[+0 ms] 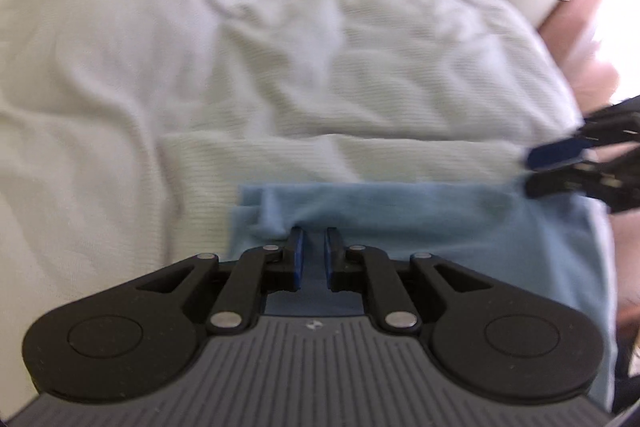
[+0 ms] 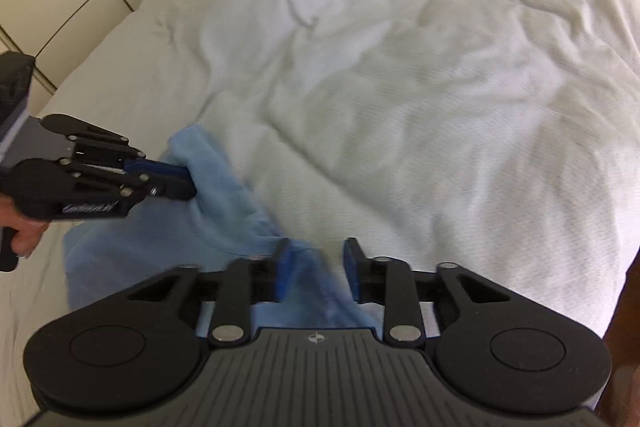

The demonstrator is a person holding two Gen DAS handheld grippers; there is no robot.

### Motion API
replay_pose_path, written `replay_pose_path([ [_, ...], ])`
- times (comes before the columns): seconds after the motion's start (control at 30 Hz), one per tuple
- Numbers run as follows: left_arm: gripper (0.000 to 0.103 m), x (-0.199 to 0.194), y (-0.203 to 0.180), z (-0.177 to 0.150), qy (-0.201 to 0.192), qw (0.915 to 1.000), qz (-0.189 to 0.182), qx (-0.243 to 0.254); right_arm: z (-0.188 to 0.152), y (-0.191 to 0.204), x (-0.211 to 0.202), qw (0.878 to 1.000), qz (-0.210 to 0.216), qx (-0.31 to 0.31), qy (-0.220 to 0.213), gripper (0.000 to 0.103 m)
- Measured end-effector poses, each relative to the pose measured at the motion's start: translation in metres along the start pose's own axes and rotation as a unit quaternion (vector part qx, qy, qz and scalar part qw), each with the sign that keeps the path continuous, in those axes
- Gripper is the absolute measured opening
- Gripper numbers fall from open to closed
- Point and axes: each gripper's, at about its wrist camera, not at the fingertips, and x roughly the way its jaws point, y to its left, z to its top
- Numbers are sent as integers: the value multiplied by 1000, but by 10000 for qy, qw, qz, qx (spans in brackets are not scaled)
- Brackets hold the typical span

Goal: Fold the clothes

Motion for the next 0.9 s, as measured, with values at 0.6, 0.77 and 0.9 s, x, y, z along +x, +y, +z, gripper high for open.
replay_pose_path([
  [0.6,10,-66,14,-39,115,9972,680,295,-14,34,-32,9946,-872,-452,338,37],
  [0.77,10,-90,12,-64,74,9967,746,324,-25,51,-47,9925,-1025,-550,367,38],
  [0.9,10,-109,3,-91,49,9951,823,545,-38,67,-57,9913,-1094,-602,413,39],
])
